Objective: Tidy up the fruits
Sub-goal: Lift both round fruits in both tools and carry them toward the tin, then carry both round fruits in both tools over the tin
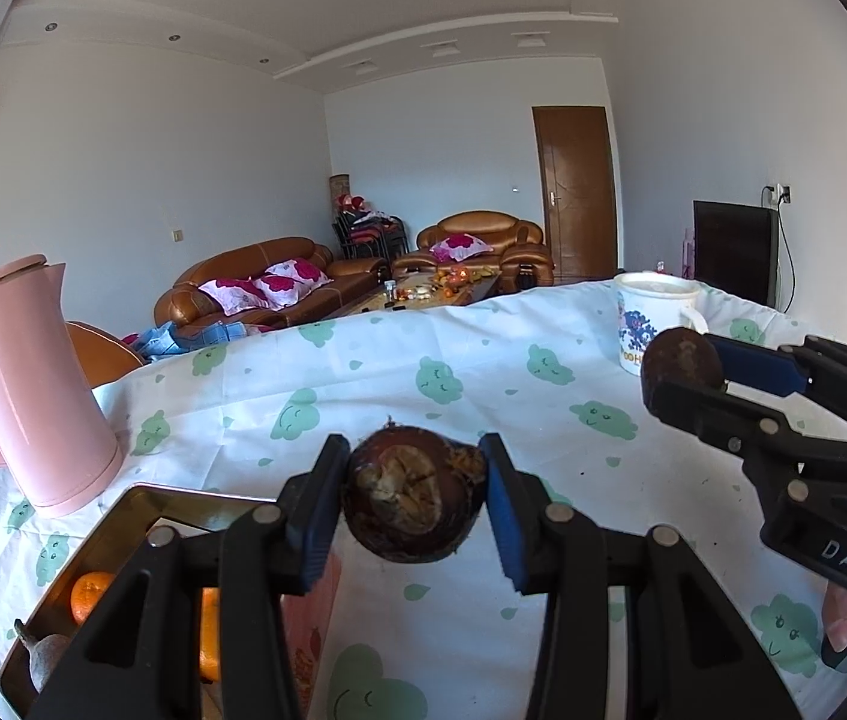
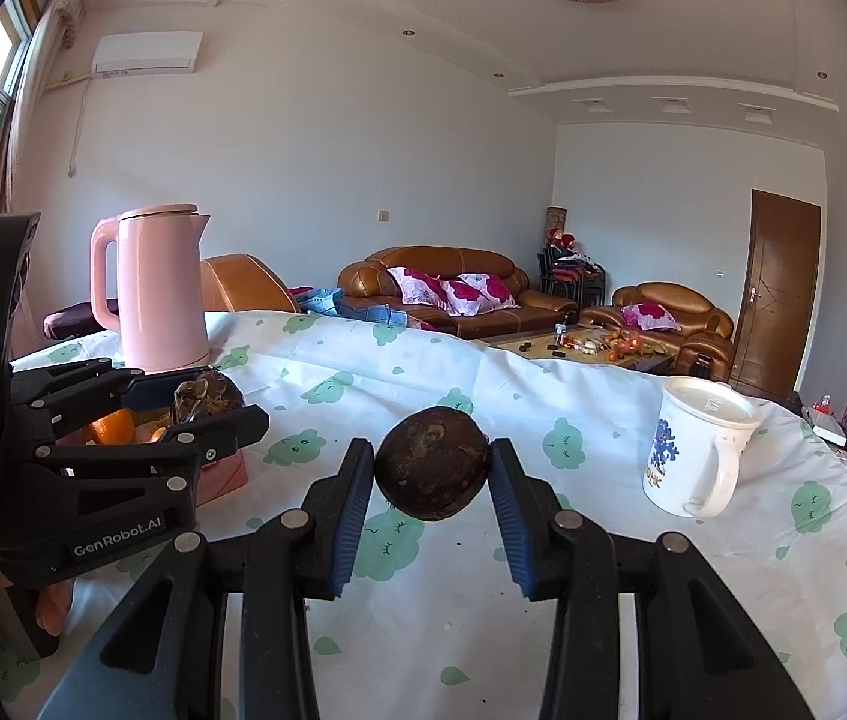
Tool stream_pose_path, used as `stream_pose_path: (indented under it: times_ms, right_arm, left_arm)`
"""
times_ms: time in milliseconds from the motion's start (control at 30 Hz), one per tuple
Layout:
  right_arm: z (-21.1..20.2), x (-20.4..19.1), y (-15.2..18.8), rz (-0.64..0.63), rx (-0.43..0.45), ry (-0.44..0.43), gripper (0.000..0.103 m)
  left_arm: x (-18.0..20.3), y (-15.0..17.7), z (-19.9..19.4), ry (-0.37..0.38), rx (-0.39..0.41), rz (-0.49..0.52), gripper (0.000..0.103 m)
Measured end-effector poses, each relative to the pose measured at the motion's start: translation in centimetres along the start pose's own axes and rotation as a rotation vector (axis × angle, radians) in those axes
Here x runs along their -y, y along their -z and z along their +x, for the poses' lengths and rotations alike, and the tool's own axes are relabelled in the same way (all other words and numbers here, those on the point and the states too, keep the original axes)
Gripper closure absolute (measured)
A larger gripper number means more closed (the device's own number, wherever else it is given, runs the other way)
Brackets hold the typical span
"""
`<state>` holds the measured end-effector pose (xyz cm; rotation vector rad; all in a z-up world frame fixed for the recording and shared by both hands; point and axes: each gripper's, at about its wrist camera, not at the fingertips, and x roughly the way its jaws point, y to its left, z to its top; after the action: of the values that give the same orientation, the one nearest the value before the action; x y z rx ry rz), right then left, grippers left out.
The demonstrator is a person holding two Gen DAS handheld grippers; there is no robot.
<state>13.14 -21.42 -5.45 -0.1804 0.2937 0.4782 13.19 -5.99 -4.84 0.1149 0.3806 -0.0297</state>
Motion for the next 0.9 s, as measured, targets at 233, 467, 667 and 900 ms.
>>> stream_pose_path:
  times_ms: [233, 467, 667, 900]
  right_arm:
    - [0.0, -0.2, 0.0, -0.008, 0.001, 0.007, 0.062]
    - [0.1, -0.8, -0.1, -0.03, -0.002, 0.023, 0.062]
    - [0.1, -0.9, -0.1, -0.028, -0.005, 0.02, 0.062]
    - [0.1, -1.7, -0.3, -0.031, -0.003, 0.007, 0.061]
  left_arm:
    - [-0.2, 0.1, -0.5, -0.007, 0.02, -0.016, 0.057]
    - [-0.4, 0.1, -0.6, -0.004, 0.023, -0.027, 0.057]
    - [-0.4, 0.1, -0.6, -0.002, 0.018, -0.026, 0.057]
    - [-0.9, 0.3, -1.0, -0.003, 0.013, -0.028, 0.057]
